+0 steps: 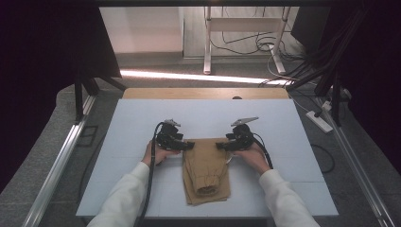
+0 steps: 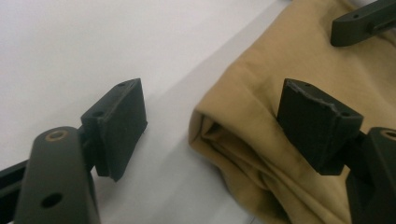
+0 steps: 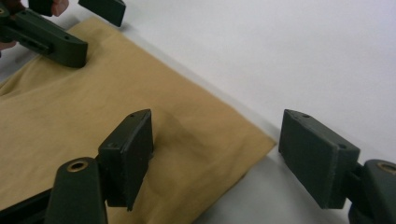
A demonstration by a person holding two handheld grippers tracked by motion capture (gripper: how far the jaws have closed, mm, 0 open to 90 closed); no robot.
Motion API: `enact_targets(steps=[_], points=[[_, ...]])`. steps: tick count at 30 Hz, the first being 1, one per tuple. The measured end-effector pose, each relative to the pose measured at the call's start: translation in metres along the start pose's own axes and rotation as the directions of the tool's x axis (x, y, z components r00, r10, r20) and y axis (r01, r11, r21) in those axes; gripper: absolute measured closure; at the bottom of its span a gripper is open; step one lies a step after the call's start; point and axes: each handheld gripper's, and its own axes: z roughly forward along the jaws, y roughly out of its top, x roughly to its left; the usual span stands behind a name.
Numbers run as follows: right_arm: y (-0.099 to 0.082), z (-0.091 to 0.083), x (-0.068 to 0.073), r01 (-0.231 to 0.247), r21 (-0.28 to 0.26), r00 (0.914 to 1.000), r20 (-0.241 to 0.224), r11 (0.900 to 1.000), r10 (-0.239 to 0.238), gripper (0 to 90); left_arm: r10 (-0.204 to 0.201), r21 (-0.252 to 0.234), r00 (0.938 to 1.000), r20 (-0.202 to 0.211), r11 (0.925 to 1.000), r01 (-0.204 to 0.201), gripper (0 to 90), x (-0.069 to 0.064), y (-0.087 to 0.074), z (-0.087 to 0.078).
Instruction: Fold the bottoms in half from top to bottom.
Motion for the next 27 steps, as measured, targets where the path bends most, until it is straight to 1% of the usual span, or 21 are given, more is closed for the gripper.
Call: enact_targets(steps=[1,3,5,6,8,9,11,12,13,14,17,19,21,25,27], points=[[-0.001,0.001,0.001,0.002,0.000,1.0000,0.002,1.0000,-0.002,27.1,-0.003,0.005,0.9999,0.013,1.0000,0.003,25.4,0.001,-0.001,0.001],[0.000,0.002,0.003,0.012,0.007,0.9999,0.003,0.9999,-0.012,27.3,0.003,0.007,0.9998,0.021,1.0000,-0.003,27.2,0.001,-0.001,0.001],[0.000,0.002,0.004,0.013,0.011,0.9999,-0.001,0.9999,-0.013,28.0,0.005,0.008,0.9990,0.045,1.0000,-0.005,33.2,0.000,-0.002,0.002],[0.000,0.003,0.005,0.015,0.010,0.9999,-0.002,0.9998,-0.015,29.2,0.009,0.007,0.9988,0.049,0.9999,-0.009,35.7,0.000,-0.002,0.002],[0.000,0.003,0.006,0.018,0.011,0.9996,-0.019,0.9998,-0.018,36.6,0.006,0.005,0.9979,0.065,1.0000,-0.006,42.2,-0.001,-0.004,0.003],[0.000,0.003,0.006,0.016,0.011,0.9993,-0.033,0.9998,-0.016,40.2,0.007,0.009,0.9975,0.071,0.9999,-0.007,47.2,-0.002,-0.004,0.003],[-0.001,0.004,0.007,0.016,0.011,0.9983,-0.056,0.9998,-0.015,48.4,0.005,0.014,0.9975,0.071,0.9999,-0.006,54.2,-0.003,-0.004,0.003],[-0.001,0.004,0.008,0.021,0.021,0.9973,-0.070,0.9995,-0.020,55.1,0.002,0.016,0.9973,0.073,0.9999,-0.003,58.2,-0.003,-0.004,0.003],[-0.001,0.005,0.011,0.042,0.032,0.9945,-0.098,0.9986,-0.039,64.3,0.000,0.018,0.9973,0.073,0.9998,-0.002,64.6,-0.004,-0.004,0.003],[-0.001,0.005,0.011,0.042,0.032,0.9945,-0.098,0.9986,-0.039,64.3,0.003,0.019,0.9973,0.074,0.9998,-0.004,64.6,-0.004,-0.004,0.003],[0.001,0.005,0.018,0.100,0.035,0.9916,-0.086,0.9943,-0.097,74.4,0.023,0.025,0.9977,0.063,0.9994,-0.024,71.0,-0.007,-0.003,0.002],[0.002,0.004,0.022,0.133,0.035,0.9889,-0.071,0.9905,-0.131,77.7,0.033,0.022,0.9978,0.057,0.9992,-0.034,73.2,-0.009,-0.002,0.002],[0.002,0.003,0.024,0.153,0.028,0.9864,-0.065,0.9878,-0.151,80.0,0.040,0.022,0.9976,0.056,0.9989,-0.041,74.5,-0.010,-0.002,0.001],[0.003,0.002,0.025,0.164,0.017,0.9849,-0.060,0.9863,-0.163,81.1,0.053,0.017,0.9973,0.051,0.9984,-0.054,74.9,-0.011,0.000,-0.001],[0.005,0.000,0.026,0.176,0.009,0.9832,-0.051,0.9844,-0.175,81.3,0.063,0.007,0.9970,0.044,0.9979,-0.064,75.0,-0.012,0.002,-0.004]])
